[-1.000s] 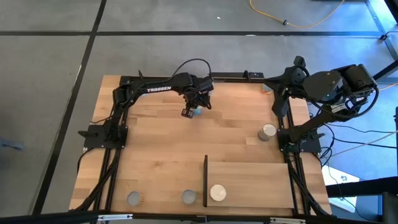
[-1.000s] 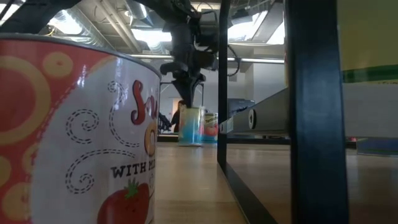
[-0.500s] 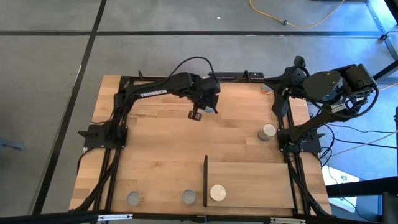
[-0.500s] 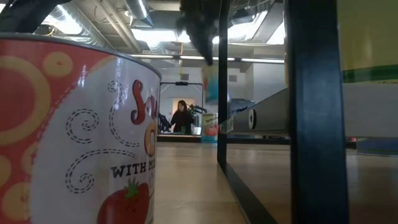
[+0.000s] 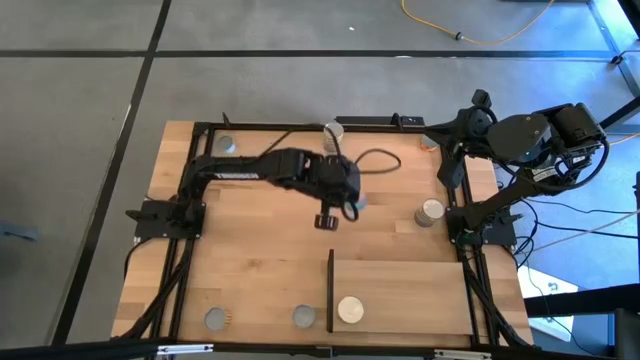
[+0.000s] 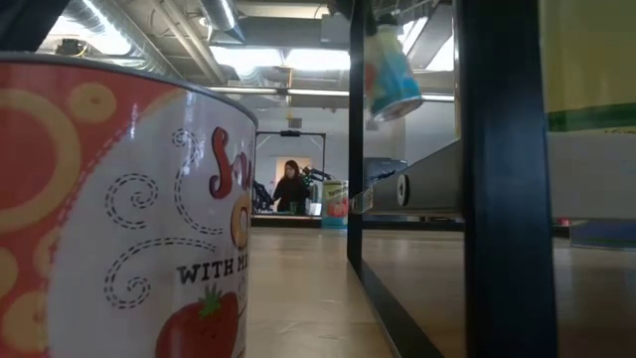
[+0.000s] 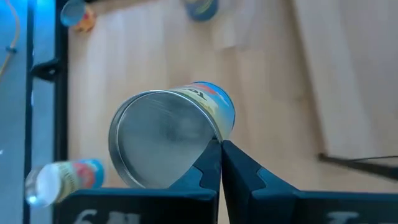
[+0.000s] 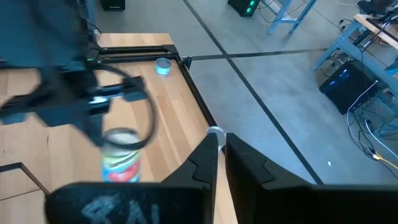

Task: Pick and place cans onto a shelf
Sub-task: Put the bottom canned tomatoes on the shelf

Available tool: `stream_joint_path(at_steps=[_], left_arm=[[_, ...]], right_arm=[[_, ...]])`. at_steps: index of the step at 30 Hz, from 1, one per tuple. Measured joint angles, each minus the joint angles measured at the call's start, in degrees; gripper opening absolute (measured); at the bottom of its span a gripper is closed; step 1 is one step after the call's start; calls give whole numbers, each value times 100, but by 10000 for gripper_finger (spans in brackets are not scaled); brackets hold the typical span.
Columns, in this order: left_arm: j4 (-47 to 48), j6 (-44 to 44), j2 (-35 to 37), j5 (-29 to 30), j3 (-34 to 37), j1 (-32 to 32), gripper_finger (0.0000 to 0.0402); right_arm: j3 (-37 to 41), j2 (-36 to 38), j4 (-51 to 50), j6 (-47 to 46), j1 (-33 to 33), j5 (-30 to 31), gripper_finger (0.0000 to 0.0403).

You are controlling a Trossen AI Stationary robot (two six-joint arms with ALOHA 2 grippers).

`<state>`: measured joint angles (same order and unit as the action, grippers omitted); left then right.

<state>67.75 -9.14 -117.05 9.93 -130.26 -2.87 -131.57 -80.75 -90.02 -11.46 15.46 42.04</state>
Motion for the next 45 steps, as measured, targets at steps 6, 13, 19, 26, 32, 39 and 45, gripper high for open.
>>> stream_joint_path(at_steps=[6, 13, 19, 26, 32, 39, 45], left_arm=[[-450, 67, 0, -46, 0, -459, 0], [-541, -137, 1, -547, 0, -825, 0], [-534, -284, 2, -834, 0, -1010, 0], [-484, -361, -157, -1089, 4, -1169, 0], [-428, -339, -475, -1144, -1, -1252, 0], [-576, -313, -628, -1097, -10, -1421, 0], [-530, -318, -750, -1093, 4, -1484, 0]], right_arm=[[2, -2, 0, 17, 0, -2, 35], [2, -2, 0, 4, 0, -4, 35], [1, -2, 0, -1, 1, -4, 35], [2, -2, 0, -239, 1, -4, 35], [2, -2, 0, -490, 2, -11, 35], [2, -2, 0, -501, 2, -11, 35], [2, -2, 0, -636, 2, -13, 35]])
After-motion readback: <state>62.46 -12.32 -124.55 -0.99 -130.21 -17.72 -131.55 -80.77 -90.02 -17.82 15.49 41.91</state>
